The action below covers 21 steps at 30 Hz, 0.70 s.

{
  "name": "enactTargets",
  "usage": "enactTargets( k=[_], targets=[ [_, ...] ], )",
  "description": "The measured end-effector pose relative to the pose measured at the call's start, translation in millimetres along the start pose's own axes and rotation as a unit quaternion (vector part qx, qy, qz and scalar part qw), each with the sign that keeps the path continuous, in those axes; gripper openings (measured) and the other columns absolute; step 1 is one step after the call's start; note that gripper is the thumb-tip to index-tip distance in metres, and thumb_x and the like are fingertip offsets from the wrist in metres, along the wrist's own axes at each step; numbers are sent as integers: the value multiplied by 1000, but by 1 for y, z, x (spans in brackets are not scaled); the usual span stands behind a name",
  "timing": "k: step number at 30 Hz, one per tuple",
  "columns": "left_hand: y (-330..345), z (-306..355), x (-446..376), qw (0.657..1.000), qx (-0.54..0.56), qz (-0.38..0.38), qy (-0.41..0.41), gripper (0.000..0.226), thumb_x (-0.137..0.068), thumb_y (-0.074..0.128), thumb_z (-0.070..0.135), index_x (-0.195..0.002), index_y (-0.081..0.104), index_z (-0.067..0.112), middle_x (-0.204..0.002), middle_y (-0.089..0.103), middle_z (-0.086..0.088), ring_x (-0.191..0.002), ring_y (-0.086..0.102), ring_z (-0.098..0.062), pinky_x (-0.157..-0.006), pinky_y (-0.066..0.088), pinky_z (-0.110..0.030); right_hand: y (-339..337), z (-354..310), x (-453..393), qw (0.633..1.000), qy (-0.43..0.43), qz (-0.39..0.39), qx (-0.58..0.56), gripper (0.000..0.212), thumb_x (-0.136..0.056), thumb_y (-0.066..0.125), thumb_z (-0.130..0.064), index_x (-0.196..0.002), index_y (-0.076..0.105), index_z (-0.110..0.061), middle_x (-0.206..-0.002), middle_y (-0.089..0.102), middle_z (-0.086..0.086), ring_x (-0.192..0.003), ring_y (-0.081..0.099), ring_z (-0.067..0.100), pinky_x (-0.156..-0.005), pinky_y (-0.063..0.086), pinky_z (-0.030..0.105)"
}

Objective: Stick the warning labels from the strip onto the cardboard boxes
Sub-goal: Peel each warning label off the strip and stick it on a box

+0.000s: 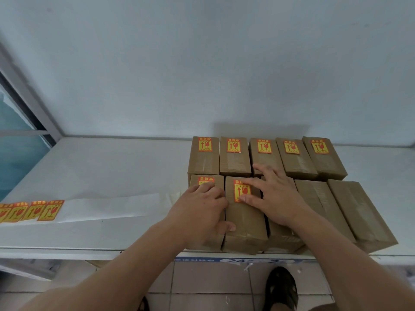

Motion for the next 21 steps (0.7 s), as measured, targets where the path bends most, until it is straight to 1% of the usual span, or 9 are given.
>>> enactTargets(
  k=[5,9,14,16,21],
  targets=[
    [1,1,-1,1000,4,0,1,60,-89,32,68,-132,50,29,-135,45,8,-130,30,-16,-110,26,-38,1,-2,-2,1000,7,-8,14,58,-87,46,-66,-140,40,-44,-157,16,-7,-143,6,18,-115,14,44],
    [0,0,0,1000,5,-2,-3,59,-89,34,68,-131,51,30,-135,46,9,-130,31,-15,-110,26,-38,-3,-6,-4,1000,2,-14,-10,55,-87,49,-63,-138,41,-44,-158,15,-9,-144,5,18,-116,12,45],
    [-1,2,0,1000,8,5,3,59,-90,35,67,-131,51,29,-134,46,8,-129,31,-16,-108,27,-37,0,-16,-5,999,-34,-9,-10,51,-89,41,-65,-137,42,-48,-158,16,-10,-145,4,19,-117,11,46],
    [-1,1,0,1000,7,3,2,58,-90,35,66,-131,50,29,-135,45,7,-130,30,-16,-108,28,-37,1,-17,-7,999,-30,-19,1,51,-89,39,-67,-137,42,-49,-158,15,-10,-145,2,21,-117,9,47],
    [-1,0,-2,1000,1,-5,0,59,-90,35,66,-133,48,29,-136,44,7,-133,27,-17,-109,26,-38,1,-18,-9,999,-16,-37,2,53,-87,42,-68,-136,42,-50,-159,14,-8,-146,1,22,-117,6,48]
  ],
)
Point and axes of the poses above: each hand's wrist, its own x-axis away from the middle knuckle, its own y-axis out of the palm, z = x × y, the point moved 4 cm from there along -x, towards the middle knuckle
